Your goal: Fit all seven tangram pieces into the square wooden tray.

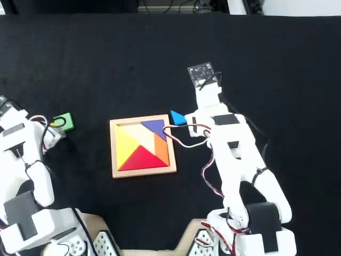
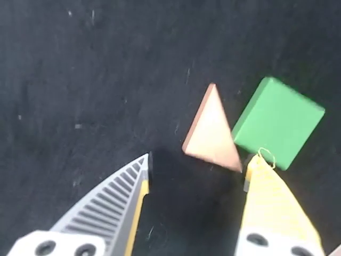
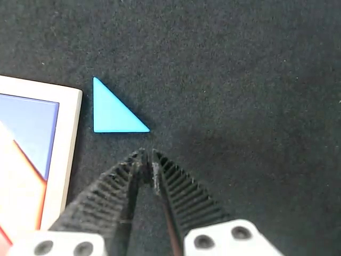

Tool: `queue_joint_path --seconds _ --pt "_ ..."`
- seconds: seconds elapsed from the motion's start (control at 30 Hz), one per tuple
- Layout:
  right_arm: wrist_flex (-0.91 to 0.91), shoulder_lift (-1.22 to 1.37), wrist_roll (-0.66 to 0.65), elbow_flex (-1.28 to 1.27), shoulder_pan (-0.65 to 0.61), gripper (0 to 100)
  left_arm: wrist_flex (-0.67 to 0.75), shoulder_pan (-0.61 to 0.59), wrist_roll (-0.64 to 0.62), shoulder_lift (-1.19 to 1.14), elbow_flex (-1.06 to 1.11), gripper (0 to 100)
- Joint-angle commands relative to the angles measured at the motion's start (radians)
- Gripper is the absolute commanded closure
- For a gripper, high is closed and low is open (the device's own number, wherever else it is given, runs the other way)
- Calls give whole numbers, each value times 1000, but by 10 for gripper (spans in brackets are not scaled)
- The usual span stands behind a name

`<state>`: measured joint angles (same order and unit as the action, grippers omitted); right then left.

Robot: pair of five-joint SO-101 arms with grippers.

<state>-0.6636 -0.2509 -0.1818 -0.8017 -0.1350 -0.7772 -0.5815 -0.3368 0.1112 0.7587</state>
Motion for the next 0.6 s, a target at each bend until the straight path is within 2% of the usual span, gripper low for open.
queue_joint_path --seconds 0.0,0.37,0.57 --pt "18 -45 6 4 -17 987 34 -2 -23 3 -41 713" --pt "18 -45 6 4 -17 987 35 47 -26 -9 -56 713" --pt "18 -45 -23 2 -17 987 43 44 0 -9 -38 762"
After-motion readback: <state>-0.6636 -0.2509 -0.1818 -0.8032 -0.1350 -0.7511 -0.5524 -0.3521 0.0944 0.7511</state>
